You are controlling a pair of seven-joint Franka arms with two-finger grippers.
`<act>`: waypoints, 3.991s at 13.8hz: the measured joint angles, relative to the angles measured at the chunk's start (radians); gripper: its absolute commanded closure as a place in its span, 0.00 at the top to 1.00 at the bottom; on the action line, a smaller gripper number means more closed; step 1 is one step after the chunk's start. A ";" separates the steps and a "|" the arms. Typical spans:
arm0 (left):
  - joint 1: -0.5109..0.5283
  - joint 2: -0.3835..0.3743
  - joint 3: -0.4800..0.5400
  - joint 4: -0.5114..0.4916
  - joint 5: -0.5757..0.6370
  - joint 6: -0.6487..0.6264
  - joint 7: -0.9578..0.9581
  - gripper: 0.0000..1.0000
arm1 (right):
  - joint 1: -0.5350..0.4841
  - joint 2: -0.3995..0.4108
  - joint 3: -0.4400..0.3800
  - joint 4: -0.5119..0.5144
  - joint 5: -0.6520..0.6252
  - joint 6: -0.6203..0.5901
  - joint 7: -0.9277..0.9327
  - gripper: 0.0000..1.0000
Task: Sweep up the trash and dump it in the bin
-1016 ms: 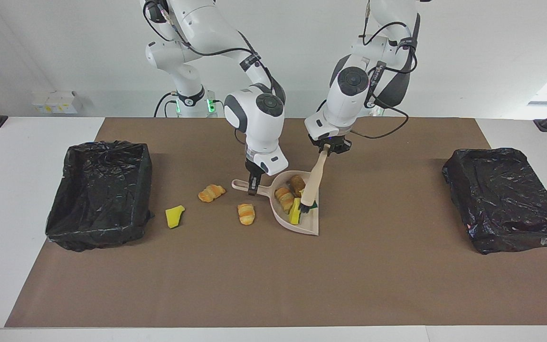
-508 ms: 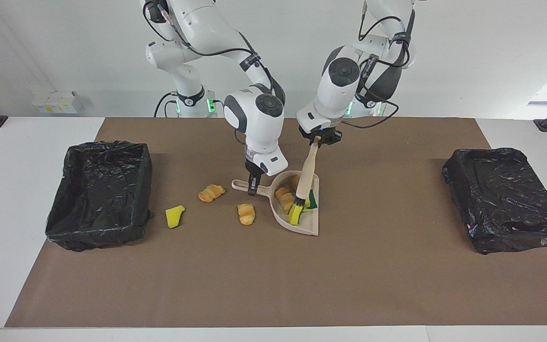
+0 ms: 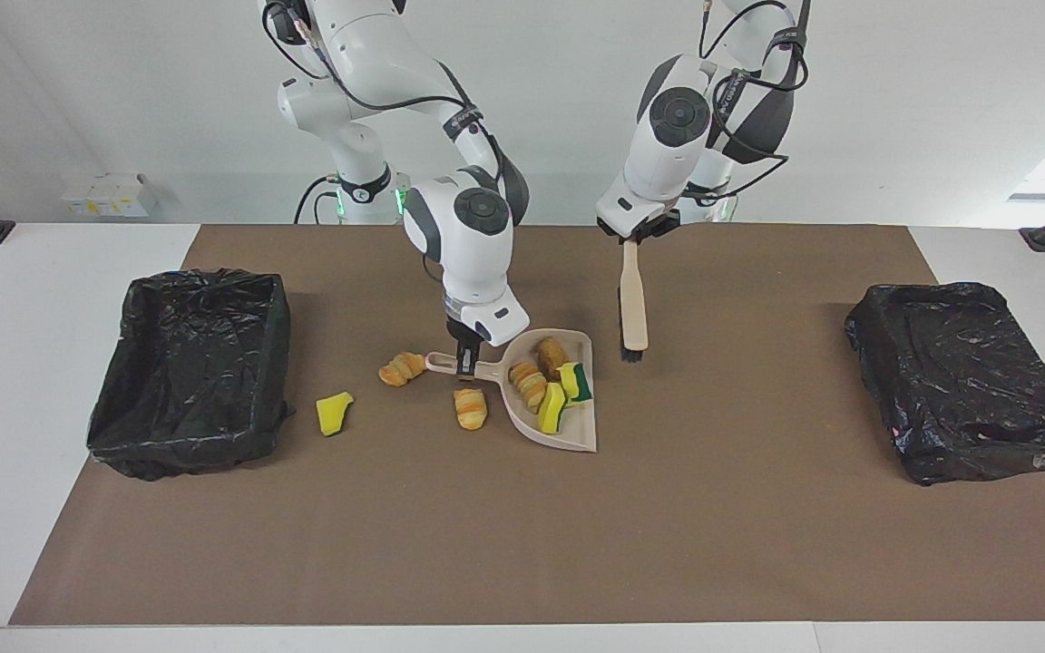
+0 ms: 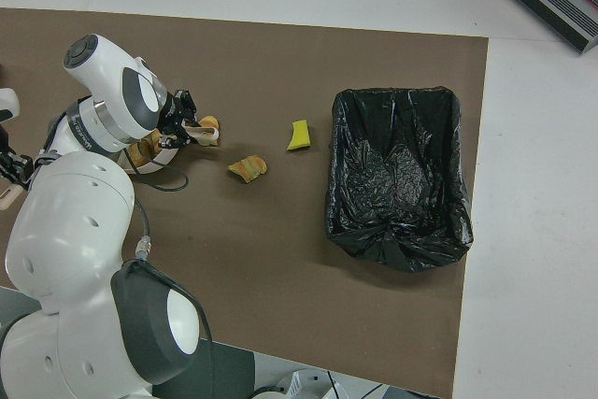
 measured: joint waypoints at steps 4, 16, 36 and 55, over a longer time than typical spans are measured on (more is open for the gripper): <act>-0.119 -0.154 -0.016 -0.223 -0.002 0.141 -0.140 0.00 | -0.081 -0.078 -0.002 0.031 0.033 -0.101 -0.075 0.00; -0.414 -0.082 -0.024 -0.352 -0.101 0.429 -0.352 0.00 | -0.470 -0.163 -0.010 0.136 0.085 -0.290 -0.508 0.00; -0.248 0.047 0.009 -0.202 -0.089 0.501 -0.153 1.00 | -0.733 -0.178 -0.009 0.157 -0.477 -0.276 -0.679 0.00; 0.257 0.065 0.040 0.490 0.178 -0.155 0.342 1.00 | -0.595 -0.313 0.035 0.130 -0.137 -0.412 -0.220 0.00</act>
